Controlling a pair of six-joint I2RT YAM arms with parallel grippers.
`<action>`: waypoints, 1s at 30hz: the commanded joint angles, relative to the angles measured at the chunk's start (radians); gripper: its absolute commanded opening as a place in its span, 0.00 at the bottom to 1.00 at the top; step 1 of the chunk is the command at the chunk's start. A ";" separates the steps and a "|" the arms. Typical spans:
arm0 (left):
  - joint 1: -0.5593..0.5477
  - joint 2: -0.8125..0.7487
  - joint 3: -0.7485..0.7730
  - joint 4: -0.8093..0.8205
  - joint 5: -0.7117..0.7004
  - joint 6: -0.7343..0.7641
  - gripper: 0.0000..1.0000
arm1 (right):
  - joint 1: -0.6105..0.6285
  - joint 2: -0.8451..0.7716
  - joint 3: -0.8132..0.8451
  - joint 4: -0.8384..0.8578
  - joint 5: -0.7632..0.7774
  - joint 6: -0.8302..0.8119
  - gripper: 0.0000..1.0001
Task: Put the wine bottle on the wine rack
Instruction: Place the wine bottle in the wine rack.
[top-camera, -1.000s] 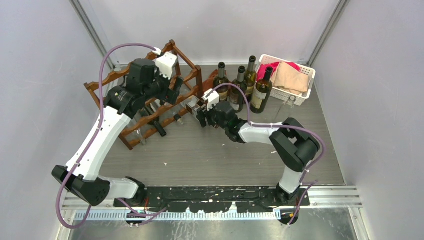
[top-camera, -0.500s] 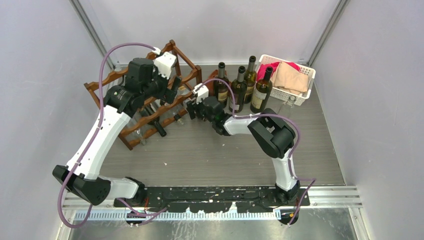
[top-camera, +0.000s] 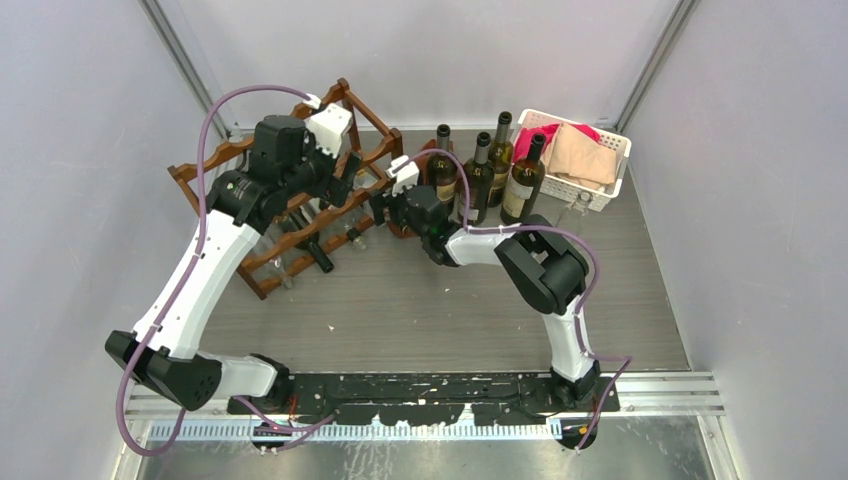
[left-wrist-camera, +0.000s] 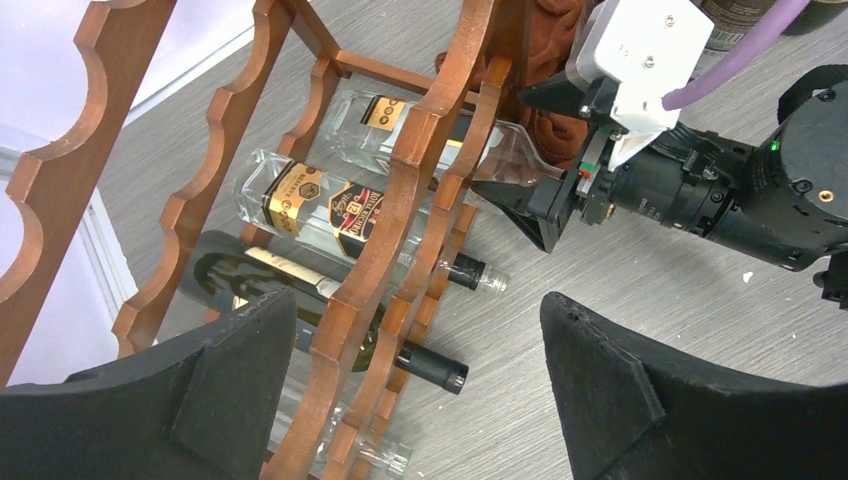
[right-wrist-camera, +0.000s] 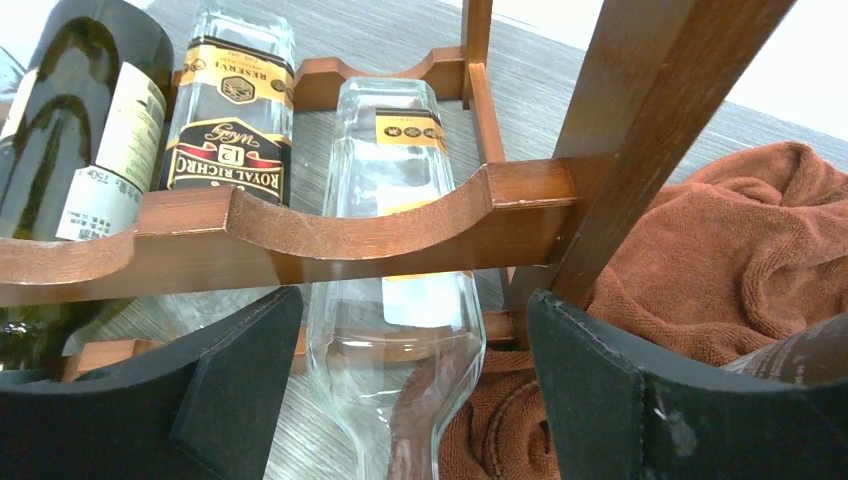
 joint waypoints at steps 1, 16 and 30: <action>0.006 -0.019 0.009 0.044 0.031 -0.021 0.90 | -0.004 -0.127 -0.032 0.151 -0.038 0.007 0.87; 0.021 -0.015 -0.016 0.034 0.137 -0.034 0.89 | -0.007 -0.401 -0.204 -0.307 -0.268 -0.020 0.74; 0.073 0.004 -0.019 0.024 0.165 -0.035 0.78 | -0.024 -0.258 -0.063 -0.459 -0.212 -0.082 0.53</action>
